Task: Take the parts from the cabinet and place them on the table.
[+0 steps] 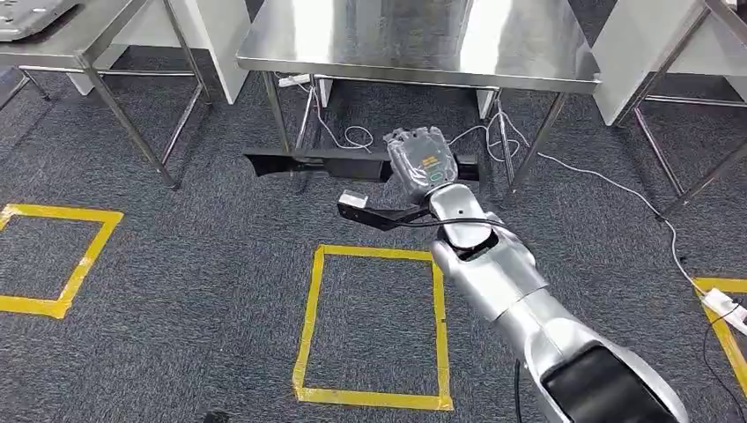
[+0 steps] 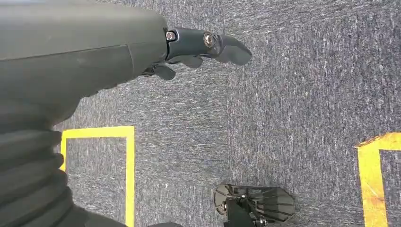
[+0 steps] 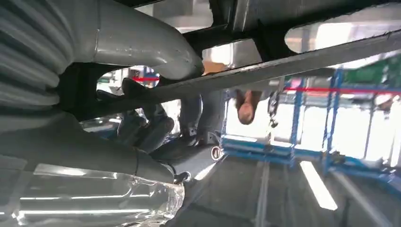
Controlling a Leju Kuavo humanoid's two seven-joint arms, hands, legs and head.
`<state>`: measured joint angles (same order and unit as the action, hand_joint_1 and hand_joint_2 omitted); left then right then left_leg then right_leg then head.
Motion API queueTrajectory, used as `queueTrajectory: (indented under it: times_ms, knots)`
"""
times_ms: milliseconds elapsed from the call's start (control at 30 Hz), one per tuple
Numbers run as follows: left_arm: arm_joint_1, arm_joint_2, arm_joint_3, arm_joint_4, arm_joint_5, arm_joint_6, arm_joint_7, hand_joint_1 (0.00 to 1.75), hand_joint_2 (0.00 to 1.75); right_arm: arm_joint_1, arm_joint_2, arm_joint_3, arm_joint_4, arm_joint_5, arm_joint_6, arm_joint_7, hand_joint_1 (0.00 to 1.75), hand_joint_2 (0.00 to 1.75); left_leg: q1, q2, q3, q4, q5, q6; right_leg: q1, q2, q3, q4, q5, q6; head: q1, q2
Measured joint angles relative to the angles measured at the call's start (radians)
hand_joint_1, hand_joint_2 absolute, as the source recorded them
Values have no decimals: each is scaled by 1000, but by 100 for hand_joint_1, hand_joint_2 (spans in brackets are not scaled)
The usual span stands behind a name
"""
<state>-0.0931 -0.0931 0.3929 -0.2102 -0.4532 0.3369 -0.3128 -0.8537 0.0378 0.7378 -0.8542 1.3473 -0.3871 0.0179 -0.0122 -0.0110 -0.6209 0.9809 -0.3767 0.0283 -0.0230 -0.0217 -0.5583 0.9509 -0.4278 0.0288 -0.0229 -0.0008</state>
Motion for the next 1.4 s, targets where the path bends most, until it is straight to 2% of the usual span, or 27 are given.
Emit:
queueTrajectory:
  times_ms: [200,367,567,800,833,867,900,933,1000,1033,1067,1100,1133,1167,1233,1267,1300,1367,1400]
  knots:
    - [0,0,10,0,-9,2,-1,0,175,-30,-7,-61,34,58,-42,31,175,175,2,0,0,0,1,0,1,0,0,0,0,0,0,0]
    - [0,0,16,0,-16,-2,-2,0,175,-61,-28,-98,67,94,-44,61,175,175,2,0,0,0,1,0,2,0,0,1,0,0,0,0]
    - [0,0,20,0,-19,-11,-4,0,175,-87,-49,-126,109,105,-44,57,175,175,2,1,0,0,1,0,2,0,0,0,0,0,0,0]
    - [-1,4,22,0,-24,-24,-6,0,175,-91,-56,-131,141,123,-43,55,175,175,-4,0,-5,9,-7,12,-9,0,-1,-3,1,15,0,0]
    - [-1,5,22,0,-24,-24,-6,0,175,-92,-57,-131,143,124,-43,55,175,175,-5,0,-5,6,-8,15,-8,0,1,-6,1,19,0,0]
    - [-1,5,22,-1,-26,-26,-6,0,175,-92,-58,-132,143,126,-43,56,175,175,5,0,5,-8,1,25,-5,1,-4,2,-4,24,0,0]
    - [-1,5,22,-1,-27,-32,-6,0,175,-94,-66,-136,145,127,-44,57,175,175,4,0,8,-11,1,29,-7,5,-21,34,-21,17,1,0]
    - [-4,6,22,-1,-27,-34,-6,0,175,-95,-68,-137,147,129,-48,58,175,175,5,0,7,-11,2,35,-7,9,-55,103,-53,6,2,0]
    - [-8,6,22,-1,-27,-35,-6,0,175,-90,-74,-137,151,130,-50,58,175,175,4,-1,7,-11,0,37,-7,13,-152,283,-121,-7,2,0]
    - [-8,6,22,-1,-27,-37,-6,0,175,-87,-78,-138,155,132,-50,58,175,175,4,-5,7,-11,0,38,-4,17,-191,350,-137,-5,5,0]
    - [-8,6,22,-1,-27,-42,-7,0,175,-84,-81,-138,158,132,-50,59,175,175,3,-10,8,-10,-3,37,-3,19,-206,364,-130,1,3,0]
    - [-8,6,22,-1,-27,-45,-8,0,175,-83,-83,-138,161,134,-50,59,175,175,3,-13,9,-9,-4,36,-3,19,-194,327,-107,9,5,0]
    - [-8,6,22,-1,-27,-52,-10,0,175,-82,-85,-139,162,135,-50,59,175,175,3,-17,11,-9,-6,32,-3,19,-160,250,-71,18,5,0]
    - [-8,6,22,-1,-27,-54,-10,0,175,-83,-86,-139,163,135,-50,59,175,175,3,-18,13,-8,-8,30,-3,19,-134,196,-49,22,5,0]
    - [-8,6,22,-1,-29,-55,-10,0,175,-84,-87,-140,163,136,-50,59,175,175,2,-20,17,-4,-15,20,-7,19,-57,41,5,28,5,0]
    - [-9,6,22,-1,-29,-55,-11,0,175,-86,-89,-140,163,137,-50,59,175,175,-6,-20,14,5,-24,12,-4,19,-43,23,10,17,6,0]
    - [-9,6,23,-1,-29,-54,-11,0,175,-84,-85,-140,163,139,-49,58,175,175,-5,-20,15,5,-27,8,-3,19,-42,23,13,3,3,0]
    - [-9,6,23,-1,-30,-52,-12,0,175,-82,-85,-140,163,139,-49,58,175,175,3,-20,18,4,-31,-4,5,19,-42,25,8,-15,4,0]
    - [-11,7,23,-1,-30,-50,-12,0,175,-83,-86,-140,163,139,-49,58,175,175,4,-19,18,8,-37,-11,-4,19,-35,21,8,-24,4,0]
